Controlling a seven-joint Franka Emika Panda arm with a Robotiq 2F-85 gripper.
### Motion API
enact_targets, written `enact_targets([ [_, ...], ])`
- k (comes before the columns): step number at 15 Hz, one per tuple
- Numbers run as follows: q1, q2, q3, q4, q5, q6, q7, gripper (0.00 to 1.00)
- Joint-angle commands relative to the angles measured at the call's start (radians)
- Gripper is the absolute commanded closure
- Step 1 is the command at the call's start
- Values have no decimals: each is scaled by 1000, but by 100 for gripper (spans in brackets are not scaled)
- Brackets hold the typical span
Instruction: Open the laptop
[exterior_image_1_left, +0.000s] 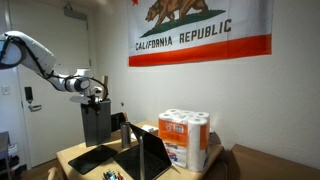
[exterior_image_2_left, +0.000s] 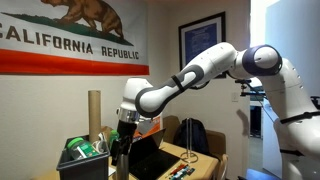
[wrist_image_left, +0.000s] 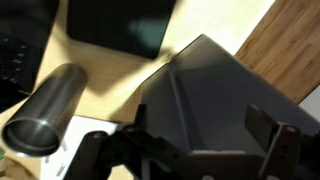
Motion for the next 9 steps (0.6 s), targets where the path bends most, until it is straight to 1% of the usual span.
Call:
enact_targets([
  [1,-4,11,20,9,40,-42,-16,0],
  [3,-4,22,32,16,71,-79,-28,0],
  [9,-12,26,34,24,74,-89,-29,0],
])
